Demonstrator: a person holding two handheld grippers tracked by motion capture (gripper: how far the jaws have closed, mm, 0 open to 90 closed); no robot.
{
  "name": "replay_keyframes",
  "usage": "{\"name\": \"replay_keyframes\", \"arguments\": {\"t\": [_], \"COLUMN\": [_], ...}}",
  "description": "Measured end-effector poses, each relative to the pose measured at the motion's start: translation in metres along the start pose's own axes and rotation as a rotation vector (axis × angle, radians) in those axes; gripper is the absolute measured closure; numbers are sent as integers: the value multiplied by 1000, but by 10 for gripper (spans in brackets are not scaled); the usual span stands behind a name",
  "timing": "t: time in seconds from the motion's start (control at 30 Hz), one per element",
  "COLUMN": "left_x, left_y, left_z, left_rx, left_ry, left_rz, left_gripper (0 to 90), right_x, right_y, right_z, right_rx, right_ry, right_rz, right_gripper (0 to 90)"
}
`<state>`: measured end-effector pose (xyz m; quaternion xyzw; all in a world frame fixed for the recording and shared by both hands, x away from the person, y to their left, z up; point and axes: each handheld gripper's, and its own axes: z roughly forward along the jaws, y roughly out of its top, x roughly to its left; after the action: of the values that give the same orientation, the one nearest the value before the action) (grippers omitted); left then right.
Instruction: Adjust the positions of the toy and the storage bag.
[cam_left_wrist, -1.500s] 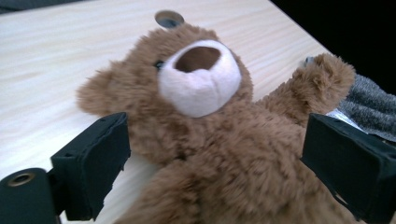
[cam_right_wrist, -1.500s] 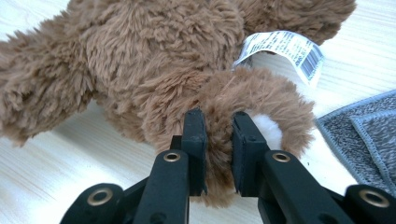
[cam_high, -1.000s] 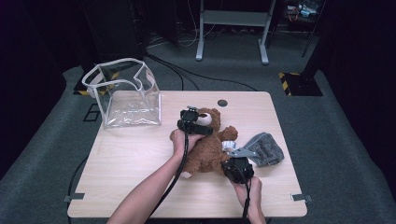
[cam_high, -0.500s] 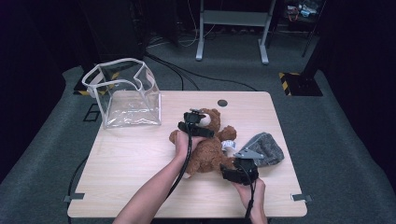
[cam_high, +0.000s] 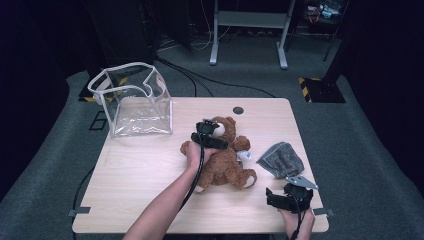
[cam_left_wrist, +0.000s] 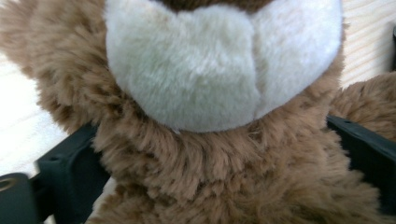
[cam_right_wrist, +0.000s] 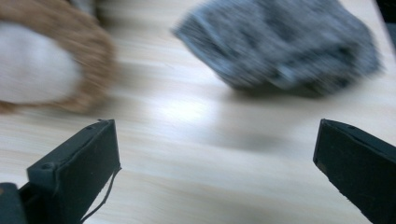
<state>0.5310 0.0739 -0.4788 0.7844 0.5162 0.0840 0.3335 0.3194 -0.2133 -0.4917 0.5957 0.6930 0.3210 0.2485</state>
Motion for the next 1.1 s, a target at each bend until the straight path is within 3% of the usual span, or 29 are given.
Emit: {"name": "replay_keyframes", "arguments": {"t": [0.03,0.13,0.2,0.23,0.27,0.4,0.5,0.53,0.67,0.8,0.9,0.93,0.97,1.0,1.07,1.1], "left_x": [-2,-4,-3,-3,-2,-2,-3,-4,-3,2,0,-3,-3,-6,-7,-9], "left_y": [-1,-2,-2,-2,-2,-4,-6,-7,-10,-15,-16,-16,-16,-16,-16,-18], "left_z": [0,0,0,0,0,-2,-5,-7,-13,-25,-30,-38,-38,-47,-51,-61], "left_rx": [0,-13,-10,-15,-27,-53,-74,-92,-129,-207,-242,-286,-286,-320,-340,-373], "left_ry": [5,-2,-5,-7,-9,-9,-8,-4,-18,-46,-47,-56,-56,-58,-57,-49], "left_rz": [20,29,38,42,51,82,96,121,128,105,107,115,115,143,153,188], "left_gripper": [140,264,354,354,431,537,562,580,601,608,611,612,613,613,616,616], "right_x": [-12,-23,-30,-30,-35,-43,-45,-46,-50,-52,-53,-54,-54,-55,-55,-55], "right_y": [-6,-11,-13,-13,-14,-16,-16,-18,-20,-20,-19,-19,-19,-18,-18,-19], "right_z": [1,1,2,2,5,11,16,19,25,29,31,33,33,34,34,34], "right_rx": [9,20,26,26,37,51,60,58,69,48,45,39,36,37,34,32], "right_ry": [-18,-44,-55,-55,-61,-77,-90,-102,-104,-118,-112,-106,-104,-103,-100,-100], "right_rz": [33,65,83,83,92,107,103,96,100,68,63,58,53,51,48,48], "right_gripper": [6,19,31,31,36,39,39,41,26,16,5,0,0,0,0,0]}}
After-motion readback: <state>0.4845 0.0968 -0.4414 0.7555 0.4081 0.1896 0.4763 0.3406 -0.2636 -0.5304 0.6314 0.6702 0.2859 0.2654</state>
